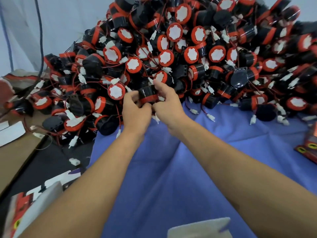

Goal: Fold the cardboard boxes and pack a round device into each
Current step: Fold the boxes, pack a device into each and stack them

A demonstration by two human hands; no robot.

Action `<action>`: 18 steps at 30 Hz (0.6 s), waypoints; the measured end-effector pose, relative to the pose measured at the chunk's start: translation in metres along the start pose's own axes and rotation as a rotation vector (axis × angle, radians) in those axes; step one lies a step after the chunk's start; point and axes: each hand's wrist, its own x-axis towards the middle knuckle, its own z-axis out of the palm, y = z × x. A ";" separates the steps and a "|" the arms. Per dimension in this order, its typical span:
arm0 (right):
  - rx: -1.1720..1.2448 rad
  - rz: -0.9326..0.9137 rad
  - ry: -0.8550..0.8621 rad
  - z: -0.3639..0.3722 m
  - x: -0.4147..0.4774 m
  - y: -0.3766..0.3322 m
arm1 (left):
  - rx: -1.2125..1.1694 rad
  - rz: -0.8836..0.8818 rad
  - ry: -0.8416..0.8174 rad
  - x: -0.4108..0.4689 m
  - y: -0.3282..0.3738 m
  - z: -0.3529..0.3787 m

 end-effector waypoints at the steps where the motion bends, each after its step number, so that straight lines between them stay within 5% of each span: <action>1: -0.038 -0.059 0.007 -0.005 -0.009 -0.004 | -0.048 0.010 -0.013 -0.009 0.006 -0.001; 10: -0.163 -0.260 0.077 -0.055 -0.116 -0.046 | 0.116 0.223 -0.337 -0.094 0.070 -0.024; 15: -0.103 -0.340 -0.050 -0.077 -0.174 -0.077 | 0.069 0.228 -0.245 -0.134 0.097 -0.040; 18: -0.122 -0.344 -0.038 -0.086 -0.196 -0.086 | -0.198 0.072 -0.208 -0.158 0.113 -0.046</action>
